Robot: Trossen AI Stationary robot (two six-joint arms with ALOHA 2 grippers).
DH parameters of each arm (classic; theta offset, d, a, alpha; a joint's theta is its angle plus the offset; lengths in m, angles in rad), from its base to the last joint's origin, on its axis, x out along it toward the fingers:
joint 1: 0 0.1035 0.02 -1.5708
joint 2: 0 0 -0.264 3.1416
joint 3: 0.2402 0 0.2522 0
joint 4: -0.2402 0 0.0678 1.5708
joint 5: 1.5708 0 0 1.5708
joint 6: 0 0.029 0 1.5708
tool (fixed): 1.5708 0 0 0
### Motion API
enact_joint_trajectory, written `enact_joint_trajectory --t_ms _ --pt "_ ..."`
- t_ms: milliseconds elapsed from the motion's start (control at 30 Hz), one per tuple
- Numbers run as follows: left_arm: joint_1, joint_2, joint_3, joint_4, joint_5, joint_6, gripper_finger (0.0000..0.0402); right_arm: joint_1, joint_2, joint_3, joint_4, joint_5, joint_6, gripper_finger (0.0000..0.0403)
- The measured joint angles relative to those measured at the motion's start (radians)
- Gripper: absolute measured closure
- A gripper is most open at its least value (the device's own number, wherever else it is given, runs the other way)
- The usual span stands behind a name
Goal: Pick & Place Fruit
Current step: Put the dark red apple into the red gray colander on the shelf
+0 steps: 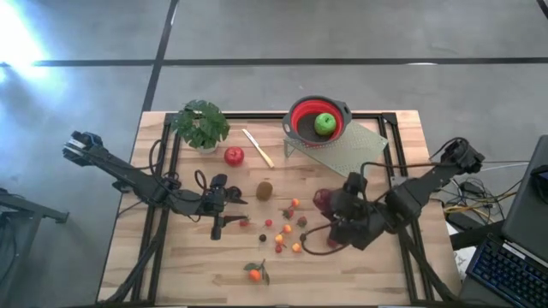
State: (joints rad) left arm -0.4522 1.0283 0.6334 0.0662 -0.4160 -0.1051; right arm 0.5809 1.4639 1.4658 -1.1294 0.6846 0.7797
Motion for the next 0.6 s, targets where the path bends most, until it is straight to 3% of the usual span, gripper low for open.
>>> enact_joint_trajectory --t_ms 300,600 --pt "0.0 0.0 0.0 0.0 0.0 0.0 0.0204 -0.102 -0.032 0.0 0.002 0.0 -0.06 0.0103" --pt "0.0 0.0 0.0 0.0 0.0 0.0 0.0204 -0.174 -0.038 0.0 0.003 -0.004 -0.105 0.0127"
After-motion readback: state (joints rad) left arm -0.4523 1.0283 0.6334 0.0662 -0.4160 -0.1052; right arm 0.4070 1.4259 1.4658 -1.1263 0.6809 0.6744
